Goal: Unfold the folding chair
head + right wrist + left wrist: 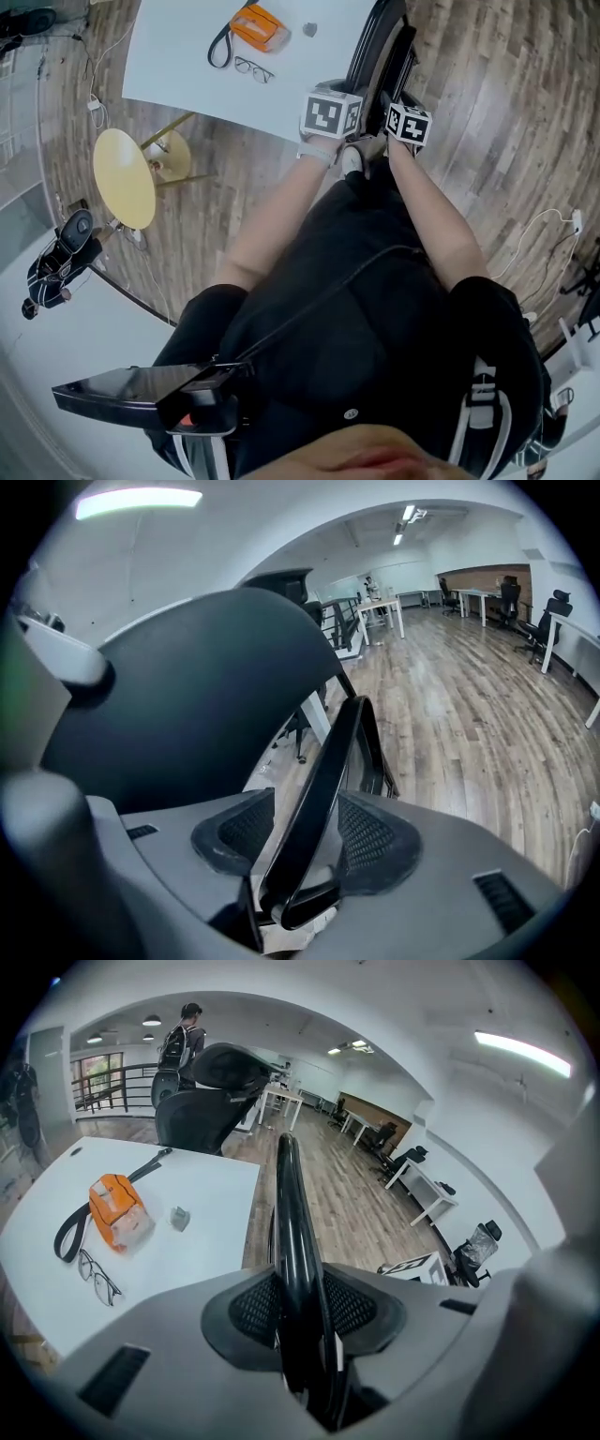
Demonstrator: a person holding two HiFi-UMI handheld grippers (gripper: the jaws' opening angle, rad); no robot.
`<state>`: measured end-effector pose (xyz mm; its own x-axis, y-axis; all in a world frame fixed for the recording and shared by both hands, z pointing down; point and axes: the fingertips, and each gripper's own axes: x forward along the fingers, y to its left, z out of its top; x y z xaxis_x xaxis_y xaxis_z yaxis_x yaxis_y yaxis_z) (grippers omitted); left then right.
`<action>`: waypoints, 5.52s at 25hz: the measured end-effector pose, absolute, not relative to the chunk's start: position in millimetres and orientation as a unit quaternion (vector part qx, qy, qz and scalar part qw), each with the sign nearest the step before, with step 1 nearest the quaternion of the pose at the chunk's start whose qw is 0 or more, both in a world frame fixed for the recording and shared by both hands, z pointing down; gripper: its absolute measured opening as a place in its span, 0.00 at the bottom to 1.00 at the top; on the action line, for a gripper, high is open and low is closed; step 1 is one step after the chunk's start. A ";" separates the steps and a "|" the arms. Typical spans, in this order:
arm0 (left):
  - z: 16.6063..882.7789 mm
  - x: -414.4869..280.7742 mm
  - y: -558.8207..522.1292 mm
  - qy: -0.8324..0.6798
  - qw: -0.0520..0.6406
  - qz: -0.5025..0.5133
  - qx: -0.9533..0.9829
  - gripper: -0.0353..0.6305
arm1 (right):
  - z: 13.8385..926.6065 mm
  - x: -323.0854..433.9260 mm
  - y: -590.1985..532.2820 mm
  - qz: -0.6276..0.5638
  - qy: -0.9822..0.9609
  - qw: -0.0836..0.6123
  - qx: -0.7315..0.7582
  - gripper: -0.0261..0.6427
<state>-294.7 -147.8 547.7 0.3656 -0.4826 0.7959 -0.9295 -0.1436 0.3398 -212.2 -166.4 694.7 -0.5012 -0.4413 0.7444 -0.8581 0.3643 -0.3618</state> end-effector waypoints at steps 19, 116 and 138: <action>541.1 -248.4 -144.4 -0.495 0.406 0.238 0.731 0.22 | 776.6 -212.6 -142.2 0.452 -0.696 0.317 0.459 0.41; 676.7 -202.7 -138.6 -0.451 0.443 0.249 0.734 0.25 | 984.6 217.4 -122.9 0.617 -0.752 -0.080 0.218 0.33; 716.2 -146.7 -135.1 -0.428 0.468 0.223 0.740 0.24 | 1070.6 289.9 -116.8 0.649 -0.727 -0.101 0.201 0.36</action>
